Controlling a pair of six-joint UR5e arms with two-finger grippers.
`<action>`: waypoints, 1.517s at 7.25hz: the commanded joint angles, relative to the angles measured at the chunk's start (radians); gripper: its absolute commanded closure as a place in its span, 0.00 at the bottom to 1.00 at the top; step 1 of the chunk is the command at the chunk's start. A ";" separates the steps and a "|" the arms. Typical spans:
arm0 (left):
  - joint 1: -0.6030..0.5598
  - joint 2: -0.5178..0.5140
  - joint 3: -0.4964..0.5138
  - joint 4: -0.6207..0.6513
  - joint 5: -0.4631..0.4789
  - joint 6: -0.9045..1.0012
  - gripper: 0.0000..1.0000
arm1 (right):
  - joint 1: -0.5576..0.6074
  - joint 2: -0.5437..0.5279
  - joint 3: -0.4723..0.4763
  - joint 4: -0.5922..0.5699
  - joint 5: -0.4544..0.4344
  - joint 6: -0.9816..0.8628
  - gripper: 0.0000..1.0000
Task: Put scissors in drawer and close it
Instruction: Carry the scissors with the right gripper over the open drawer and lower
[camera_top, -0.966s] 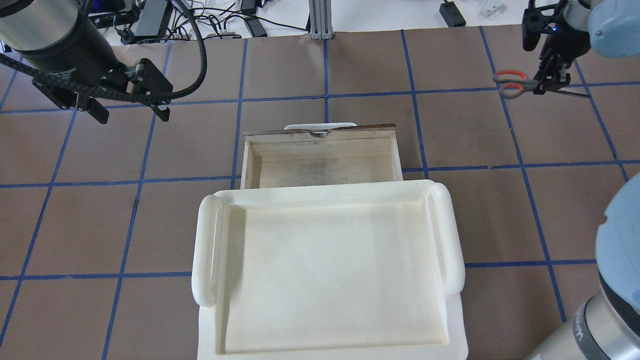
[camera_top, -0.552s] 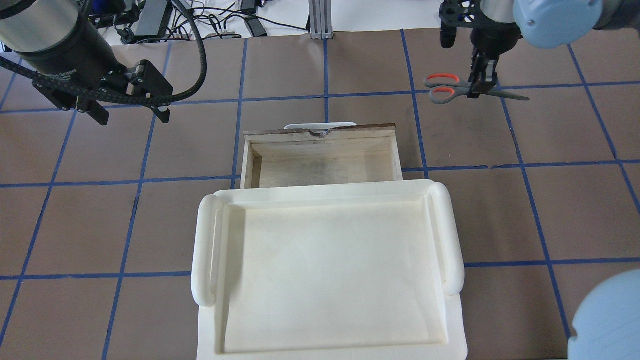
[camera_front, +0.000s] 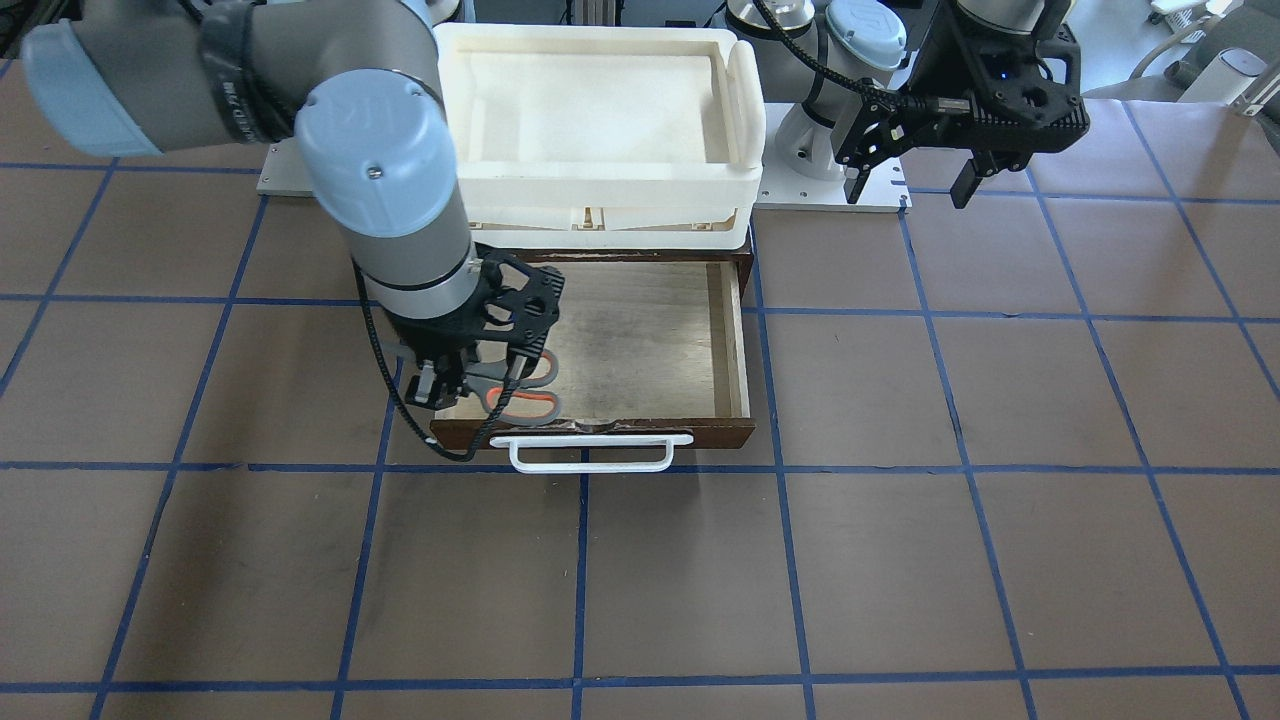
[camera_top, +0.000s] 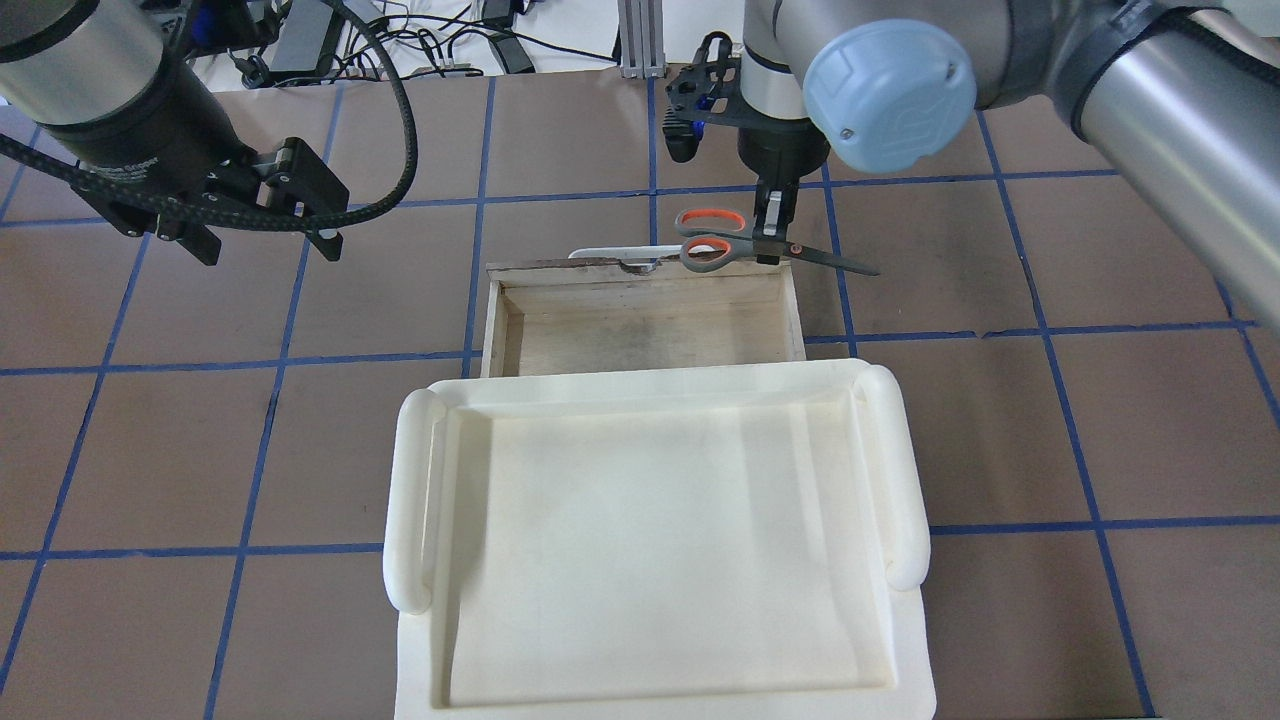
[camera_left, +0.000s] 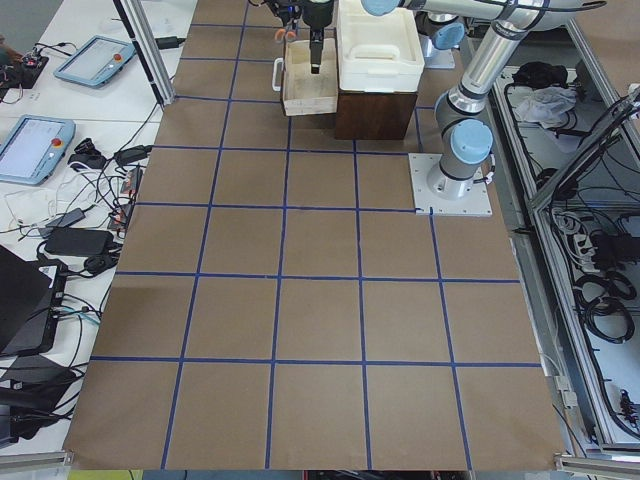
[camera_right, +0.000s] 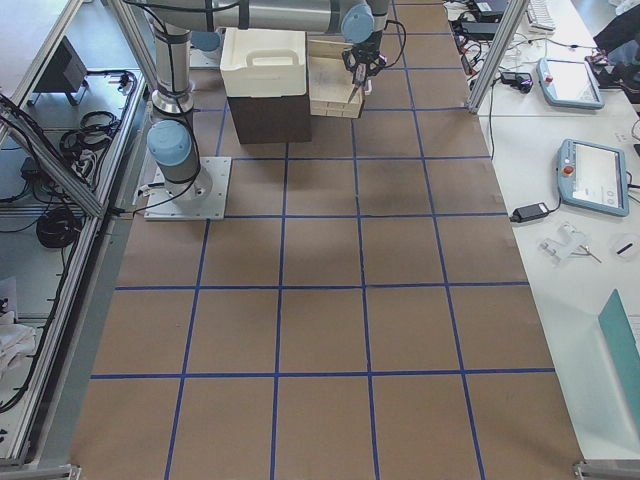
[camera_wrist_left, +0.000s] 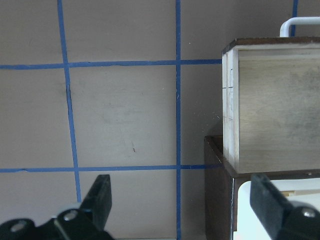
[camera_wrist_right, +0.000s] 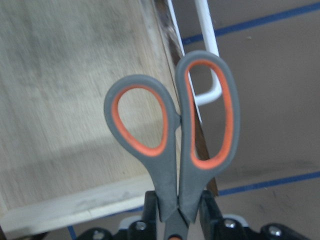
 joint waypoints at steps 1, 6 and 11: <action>0.000 0.001 -0.001 0.000 0.000 0.001 0.00 | 0.095 -0.002 0.039 -0.008 0.069 0.180 1.00; 0.001 0.001 -0.001 0.000 -0.002 0.000 0.00 | 0.178 0.038 0.077 -0.078 0.069 0.318 1.00; 0.001 0.001 -0.001 0.000 0.000 0.001 0.00 | 0.201 0.049 0.086 -0.141 0.055 0.333 0.26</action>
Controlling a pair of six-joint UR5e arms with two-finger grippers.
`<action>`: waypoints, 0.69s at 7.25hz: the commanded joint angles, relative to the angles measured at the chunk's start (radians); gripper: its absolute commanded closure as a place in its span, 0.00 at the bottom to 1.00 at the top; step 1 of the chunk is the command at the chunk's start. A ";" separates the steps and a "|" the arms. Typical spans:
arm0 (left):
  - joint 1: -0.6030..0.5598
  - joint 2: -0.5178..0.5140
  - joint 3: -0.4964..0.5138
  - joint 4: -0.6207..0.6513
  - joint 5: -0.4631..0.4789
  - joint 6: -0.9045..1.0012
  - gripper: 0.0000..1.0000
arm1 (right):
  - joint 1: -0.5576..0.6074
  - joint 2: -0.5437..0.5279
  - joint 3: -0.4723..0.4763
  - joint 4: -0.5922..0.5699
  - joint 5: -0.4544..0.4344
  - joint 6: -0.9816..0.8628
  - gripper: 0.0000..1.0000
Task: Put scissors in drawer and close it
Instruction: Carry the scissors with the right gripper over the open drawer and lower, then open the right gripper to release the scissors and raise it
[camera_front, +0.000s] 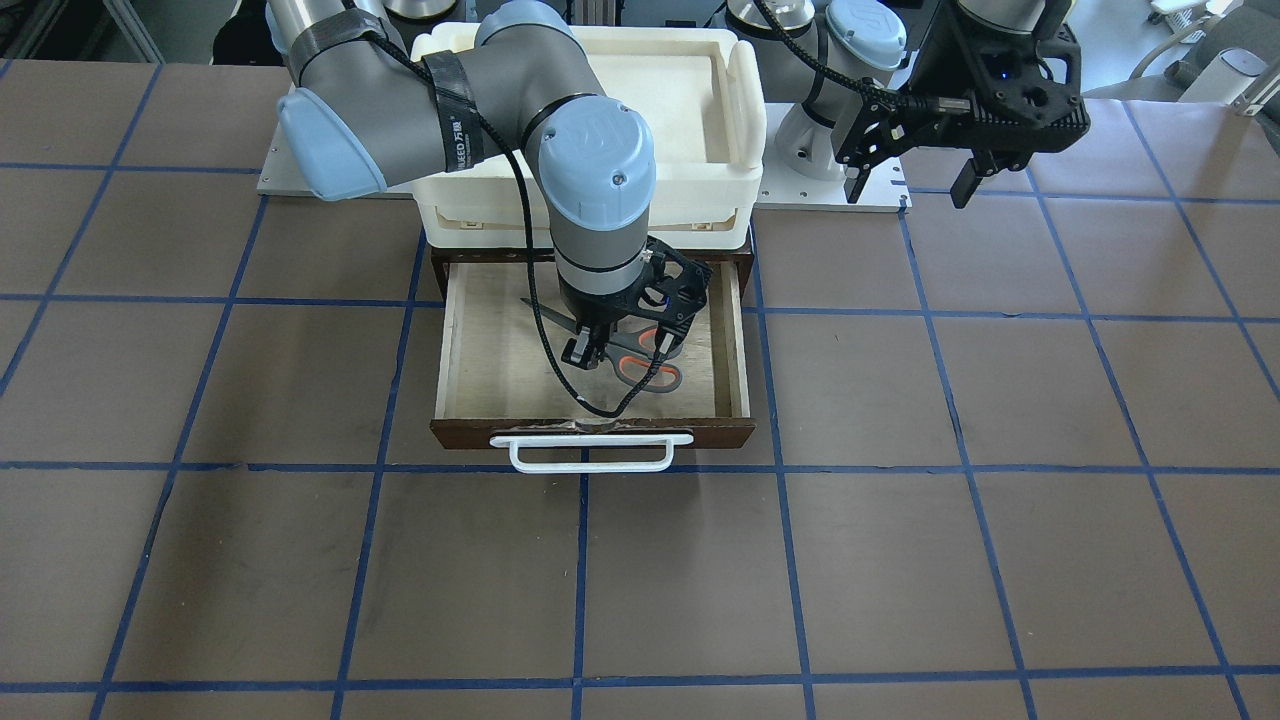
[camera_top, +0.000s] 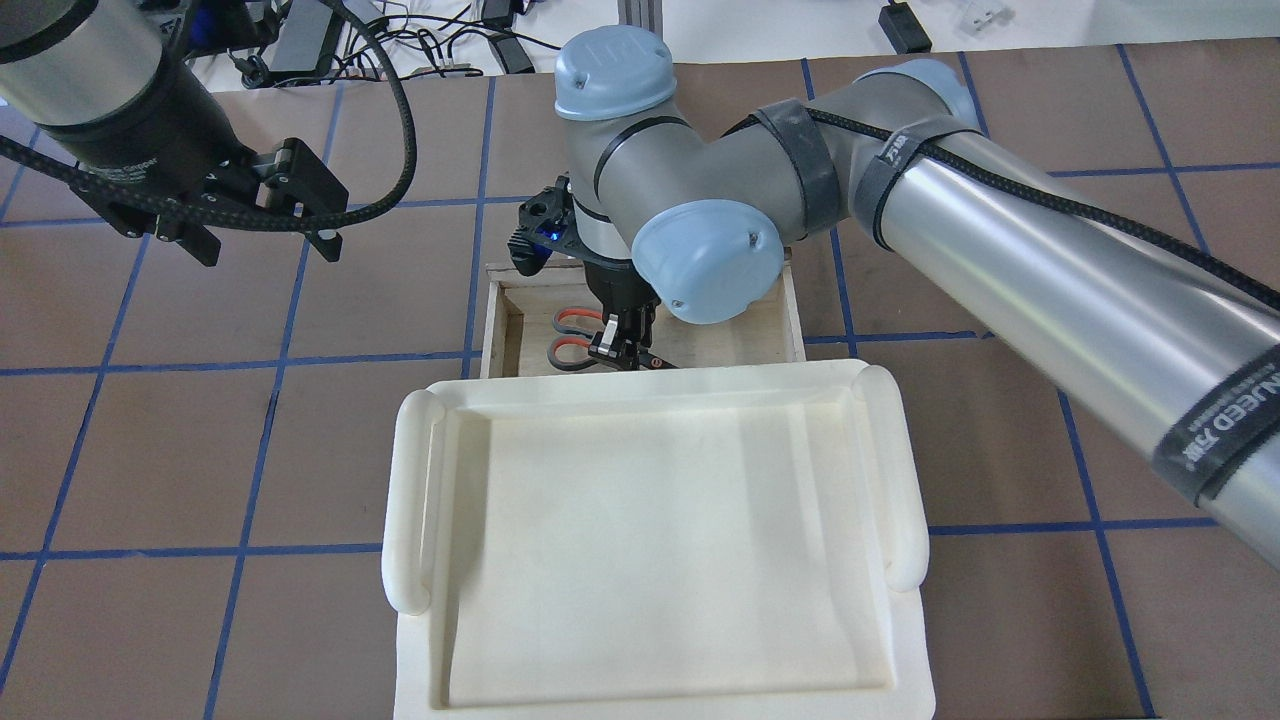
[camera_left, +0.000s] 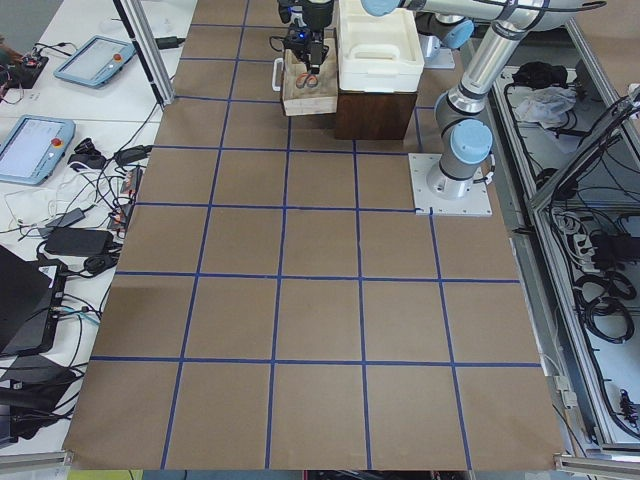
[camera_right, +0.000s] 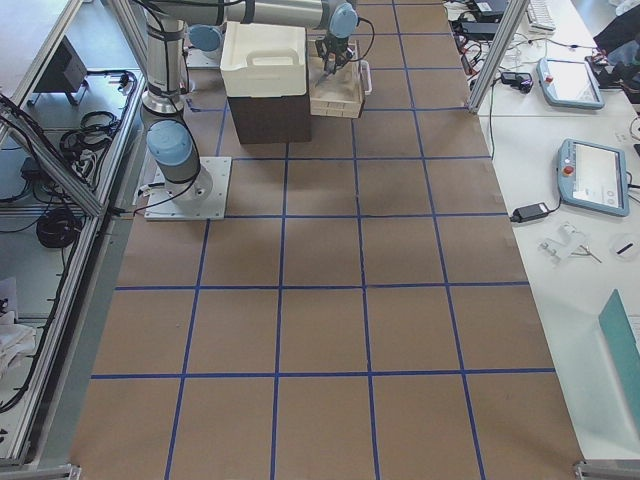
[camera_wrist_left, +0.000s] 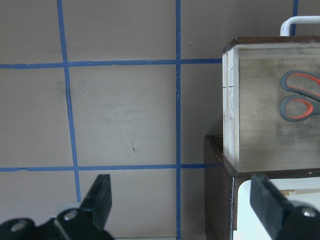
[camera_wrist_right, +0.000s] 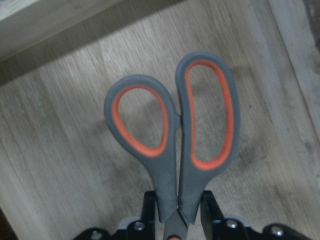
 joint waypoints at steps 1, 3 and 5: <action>0.000 0.000 0.000 0.001 0.001 0.002 0.00 | 0.003 -0.004 -0.008 -0.022 -0.010 0.003 0.07; 0.000 -0.009 0.014 0.001 0.000 -0.004 0.00 | -0.036 -0.088 -0.016 -0.013 -0.085 0.112 0.01; 0.005 -0.026 0.035 -0.001 -0.002 -0.015 0.00 | -0.182 -0.211 -0.016 -0.006 -0.090 0.175 0.01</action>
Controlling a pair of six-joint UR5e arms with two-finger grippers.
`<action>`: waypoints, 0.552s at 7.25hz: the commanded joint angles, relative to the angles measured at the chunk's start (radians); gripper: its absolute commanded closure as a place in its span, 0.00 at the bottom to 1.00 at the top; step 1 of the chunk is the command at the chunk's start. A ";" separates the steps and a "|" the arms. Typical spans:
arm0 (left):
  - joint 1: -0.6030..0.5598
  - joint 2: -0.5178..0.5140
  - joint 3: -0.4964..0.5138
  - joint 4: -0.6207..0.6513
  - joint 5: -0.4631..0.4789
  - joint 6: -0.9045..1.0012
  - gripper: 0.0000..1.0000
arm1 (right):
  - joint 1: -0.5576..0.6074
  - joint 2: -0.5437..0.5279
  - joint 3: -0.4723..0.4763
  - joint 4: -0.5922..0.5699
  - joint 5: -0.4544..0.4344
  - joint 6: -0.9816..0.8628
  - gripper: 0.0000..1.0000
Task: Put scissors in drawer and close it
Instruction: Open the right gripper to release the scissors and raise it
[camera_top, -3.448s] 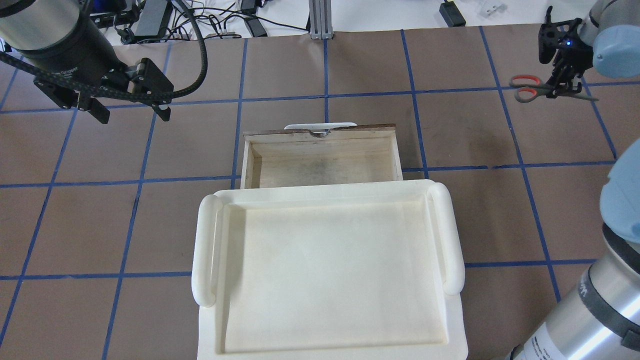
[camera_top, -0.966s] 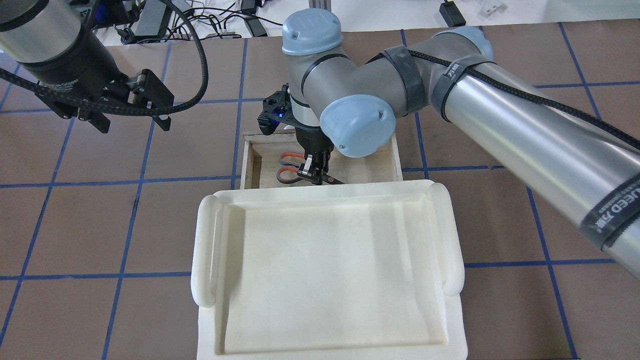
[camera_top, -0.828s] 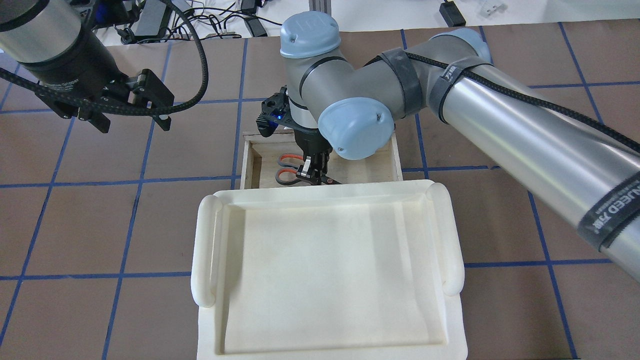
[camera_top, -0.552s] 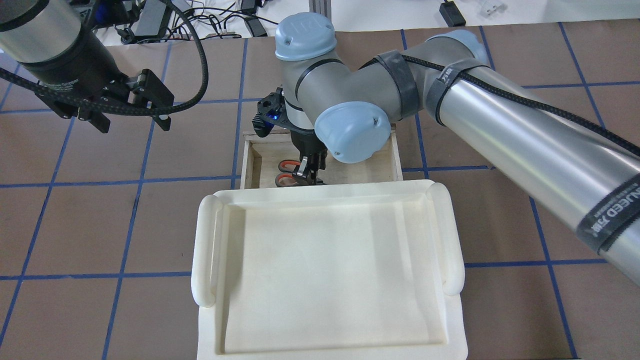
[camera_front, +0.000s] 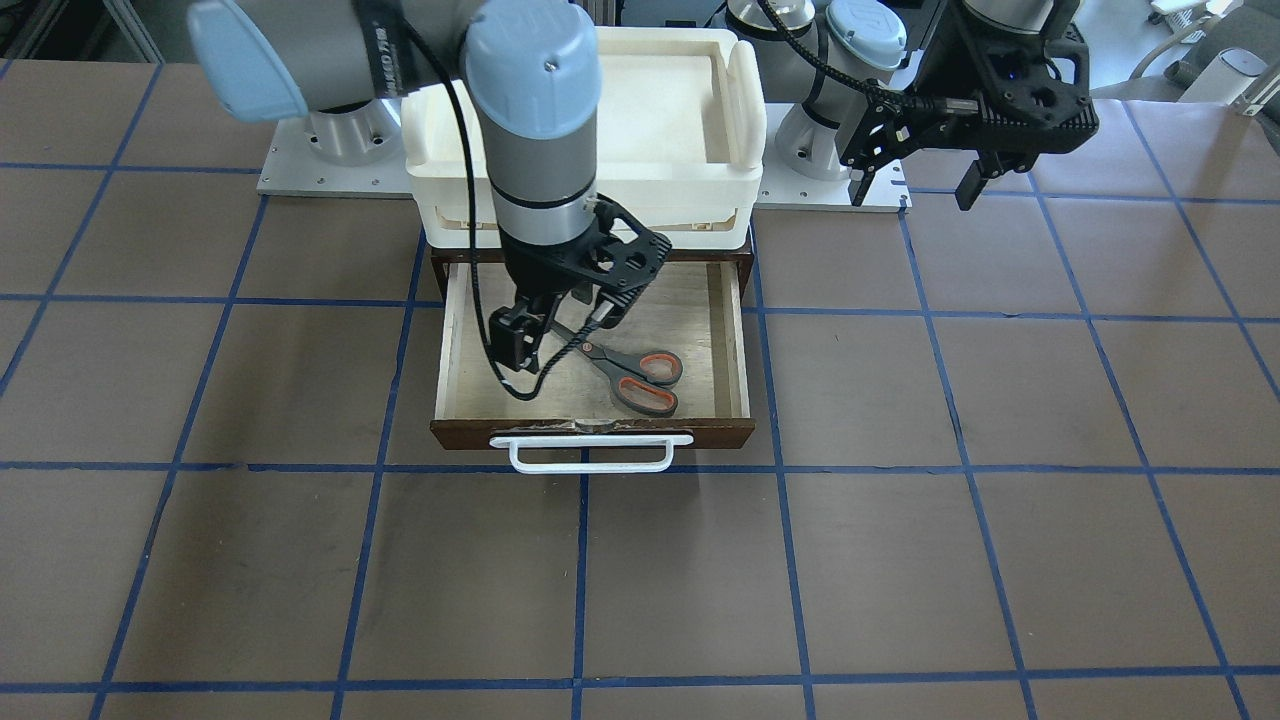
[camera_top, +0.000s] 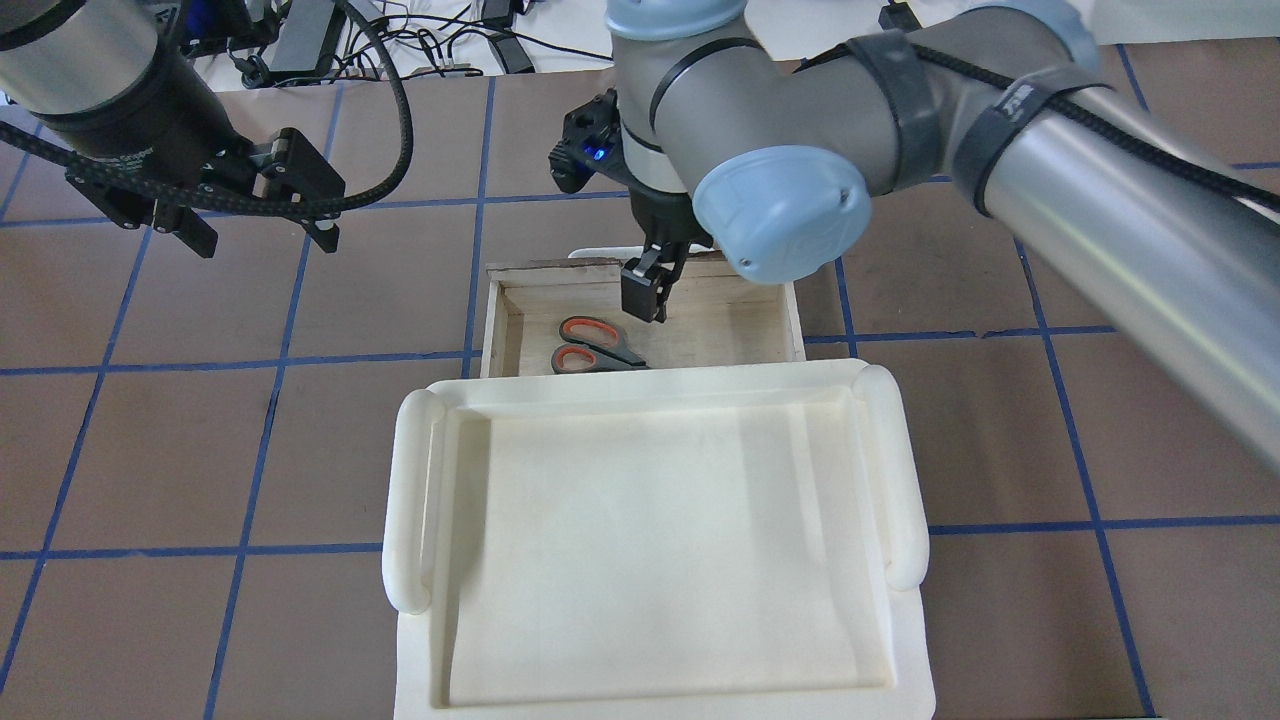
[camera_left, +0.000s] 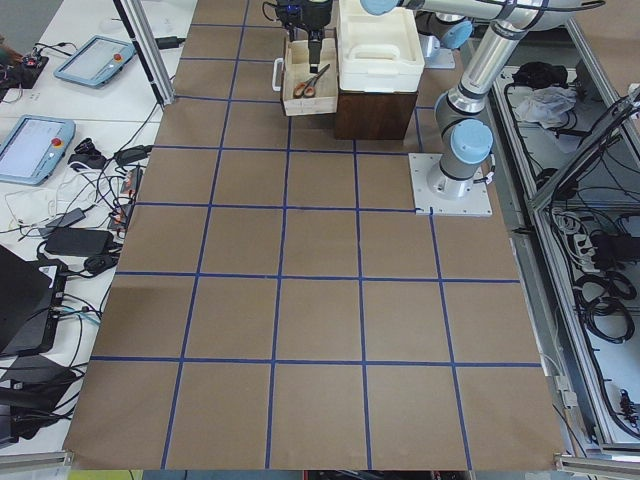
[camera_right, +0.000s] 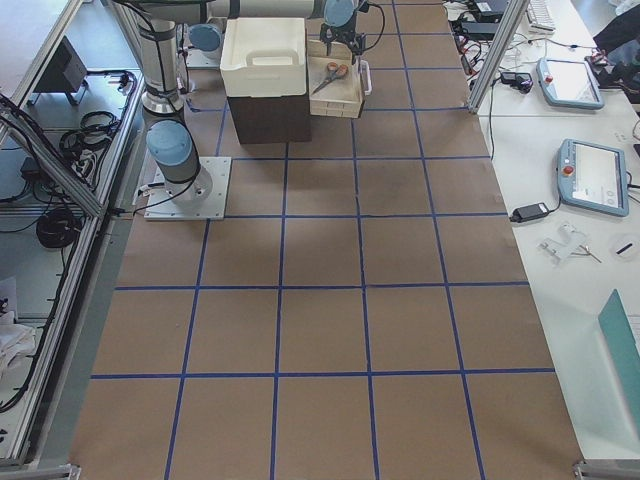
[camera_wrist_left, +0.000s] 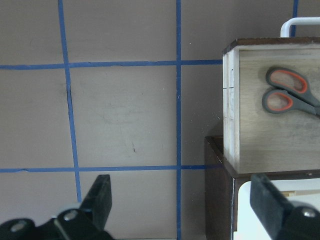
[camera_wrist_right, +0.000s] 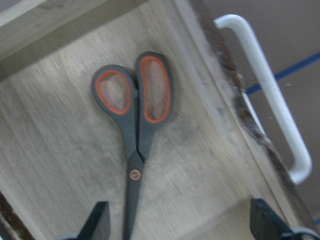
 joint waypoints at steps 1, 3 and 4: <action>0.001 -0.044 0.038 -0.002 0.000 -0.010 0.00 | -0.130 -0.153 0.000 0.050 -0.012 0.217 0.01; -0.072 -0.148 0.103 0.070 -0.011 -0.022 0.00 | -0.171 -0.252 0.003 0.183 -0.026 0.602 0.00; -0.128 -0.220 0.163 0.085 0.050 -0.053 0.00 | -0.181 -0.266 0.003 0.184 -0.028 0.687 0.00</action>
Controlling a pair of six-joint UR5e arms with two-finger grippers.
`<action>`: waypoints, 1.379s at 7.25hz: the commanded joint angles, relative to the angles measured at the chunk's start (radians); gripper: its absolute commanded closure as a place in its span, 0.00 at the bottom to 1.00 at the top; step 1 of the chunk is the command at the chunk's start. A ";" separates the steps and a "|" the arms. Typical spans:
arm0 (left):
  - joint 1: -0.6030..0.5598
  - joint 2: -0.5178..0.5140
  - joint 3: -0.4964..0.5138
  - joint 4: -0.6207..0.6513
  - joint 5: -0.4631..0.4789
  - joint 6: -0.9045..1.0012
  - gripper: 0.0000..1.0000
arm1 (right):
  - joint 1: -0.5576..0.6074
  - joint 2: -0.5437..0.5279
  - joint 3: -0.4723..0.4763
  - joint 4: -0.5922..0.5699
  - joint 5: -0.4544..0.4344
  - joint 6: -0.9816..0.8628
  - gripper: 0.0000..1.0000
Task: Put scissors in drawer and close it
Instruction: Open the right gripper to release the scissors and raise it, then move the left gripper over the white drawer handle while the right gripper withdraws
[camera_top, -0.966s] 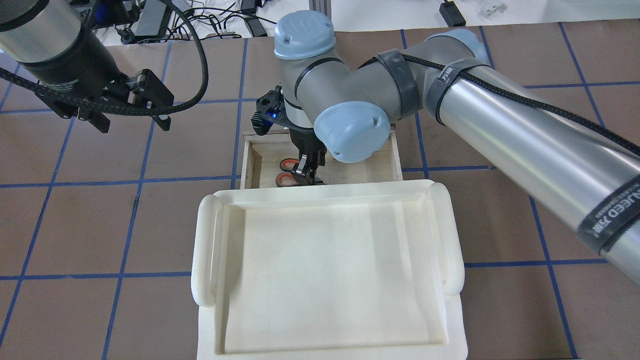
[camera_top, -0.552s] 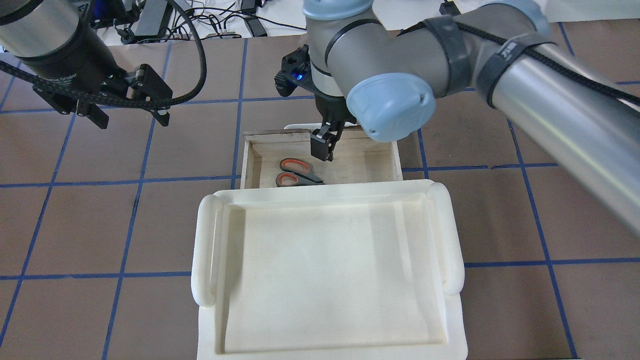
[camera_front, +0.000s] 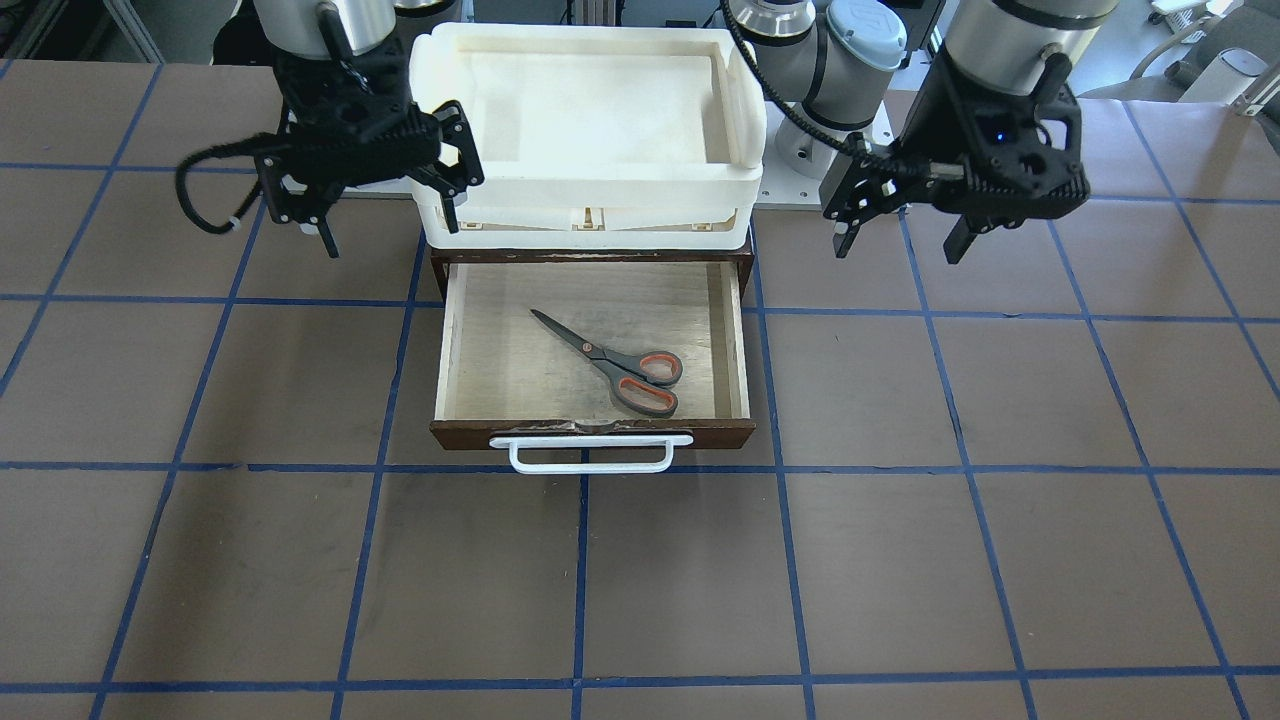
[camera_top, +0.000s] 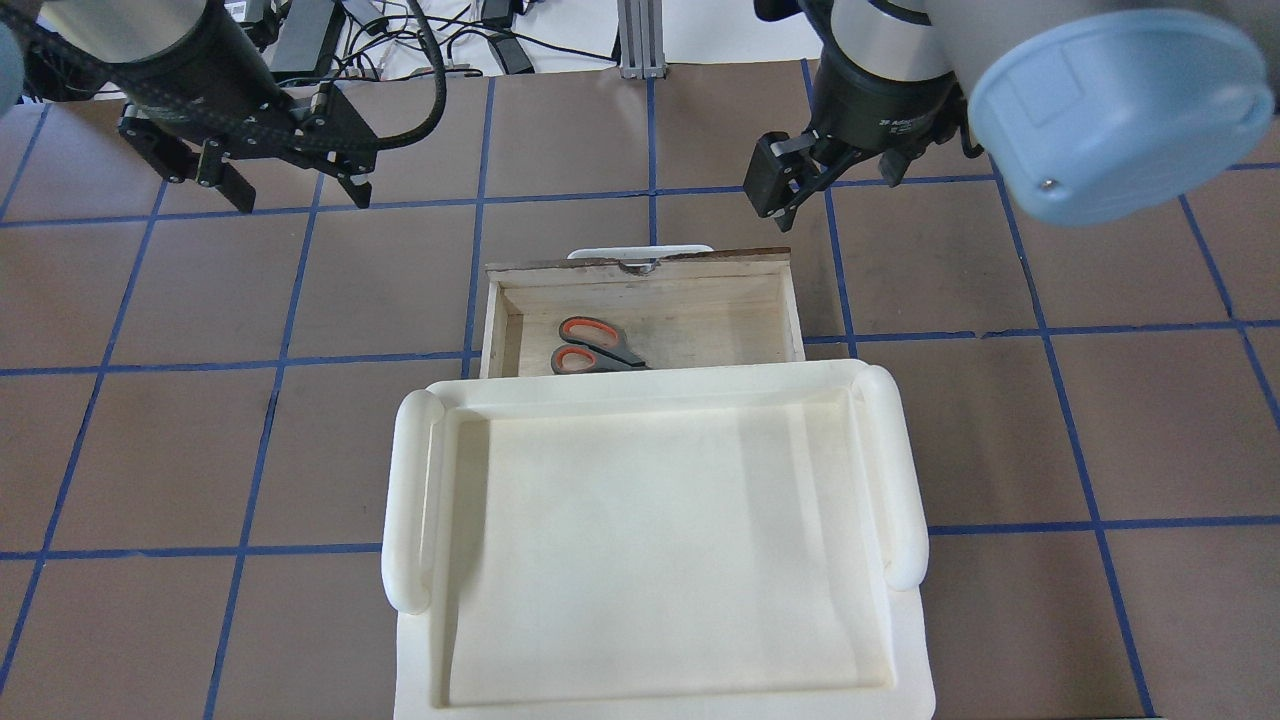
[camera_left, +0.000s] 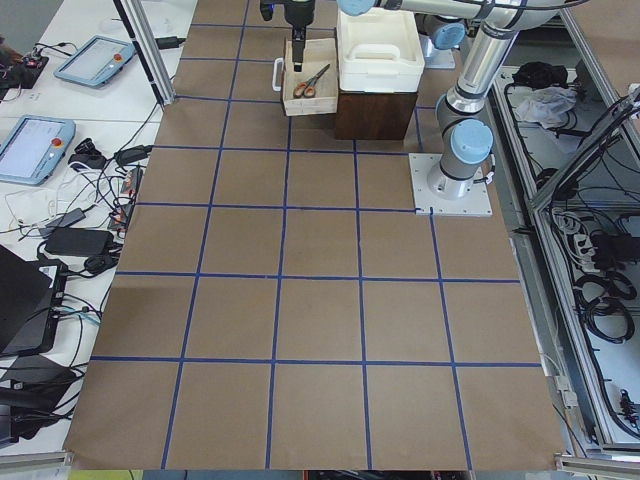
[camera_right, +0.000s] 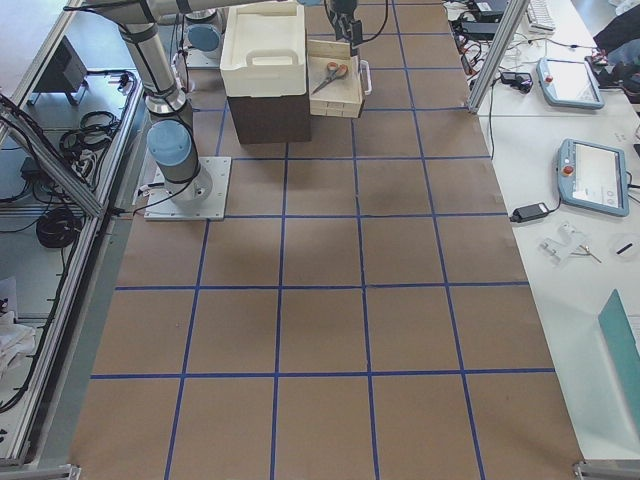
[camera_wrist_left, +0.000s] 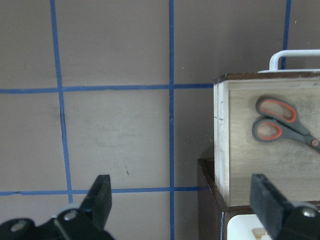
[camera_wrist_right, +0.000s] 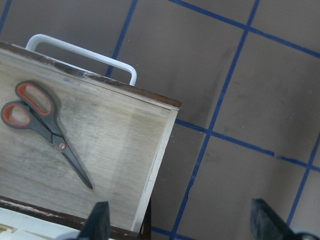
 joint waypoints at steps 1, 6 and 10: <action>-0.098 -0.152 0.118 0.029 0.039 -0.072 0.00 | -0.022 -0.034 0.002 0.022 -0.043 0.147 0.00; -0.225 -0.422 0.178 0.223 -0.083 -0.250 0.00 | -0.218 -0.034 0.011 0.076 -0.153 0.138 0.00; -0.236 -0.528 0.207 0.256 -0.099 -0.268 0.00 | -0.216 -0.036 0.036 0.031 -0.153 0.148 0.00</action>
